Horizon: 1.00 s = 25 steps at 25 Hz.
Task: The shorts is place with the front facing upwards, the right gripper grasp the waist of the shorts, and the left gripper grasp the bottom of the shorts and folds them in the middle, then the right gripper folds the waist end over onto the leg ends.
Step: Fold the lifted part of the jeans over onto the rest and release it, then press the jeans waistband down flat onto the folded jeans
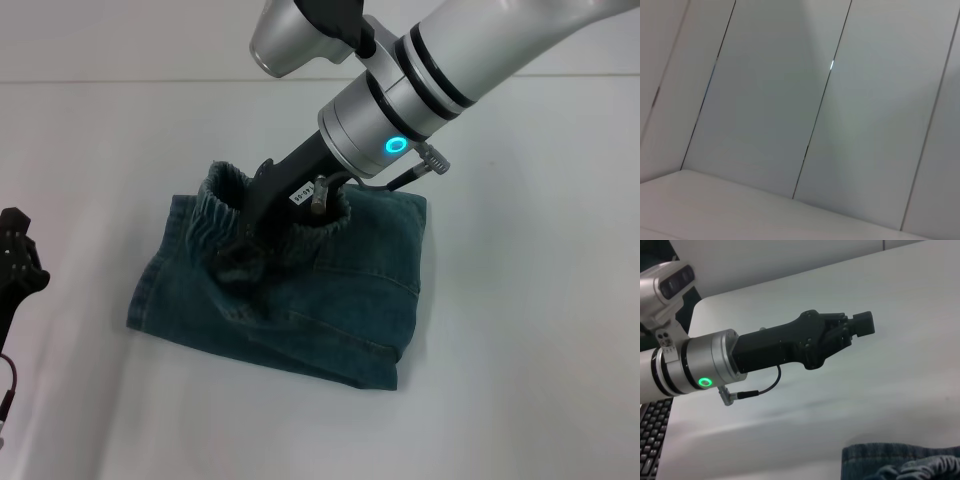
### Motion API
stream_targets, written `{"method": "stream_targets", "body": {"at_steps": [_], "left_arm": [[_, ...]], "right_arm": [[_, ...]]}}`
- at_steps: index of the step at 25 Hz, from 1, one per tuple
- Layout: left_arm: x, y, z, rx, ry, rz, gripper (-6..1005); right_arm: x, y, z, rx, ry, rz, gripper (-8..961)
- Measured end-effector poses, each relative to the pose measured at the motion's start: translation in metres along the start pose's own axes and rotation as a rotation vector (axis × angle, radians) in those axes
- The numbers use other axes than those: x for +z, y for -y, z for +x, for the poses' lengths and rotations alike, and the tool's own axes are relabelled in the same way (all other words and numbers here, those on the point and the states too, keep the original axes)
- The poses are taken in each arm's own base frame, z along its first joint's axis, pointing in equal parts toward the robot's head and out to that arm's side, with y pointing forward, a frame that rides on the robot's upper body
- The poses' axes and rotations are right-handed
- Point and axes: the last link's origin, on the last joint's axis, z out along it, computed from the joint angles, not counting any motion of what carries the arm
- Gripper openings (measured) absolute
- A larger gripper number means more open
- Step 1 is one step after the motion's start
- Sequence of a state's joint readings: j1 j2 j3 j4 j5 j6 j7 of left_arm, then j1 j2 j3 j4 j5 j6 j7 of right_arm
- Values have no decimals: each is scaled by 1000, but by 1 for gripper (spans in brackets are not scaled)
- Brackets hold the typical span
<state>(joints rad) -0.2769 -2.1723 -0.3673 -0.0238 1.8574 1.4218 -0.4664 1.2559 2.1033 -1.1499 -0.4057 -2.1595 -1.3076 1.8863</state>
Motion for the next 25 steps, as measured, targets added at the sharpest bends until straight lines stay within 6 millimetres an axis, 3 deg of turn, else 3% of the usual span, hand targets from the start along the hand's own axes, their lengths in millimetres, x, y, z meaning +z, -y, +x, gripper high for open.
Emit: {"method": "stream_targets", "body": {"at_steps": [2, 7, 18, 23, 25], "left_arm": [[1, 0, -1, 0, 5, -1, 12], [3, -2, -2, -6, 14, -4, 13], [2, -6, -2, 6, 24, -54, 14], [-3, -8, 6, -14, 23, -167, 15], [-3, -6, 9, -47, 32, -204, 63]], "right_arm": [[0, 0, 1, 3, 5, 0, 247], [-2, 1, 2, -1, 10, 5, 485], [-23, 2, -2, -11, 101, 12, 723], [-52, -3, 20, 22, 177, 8, 919], [-65, -8, 35, 38, 207, 2, 932]]}}
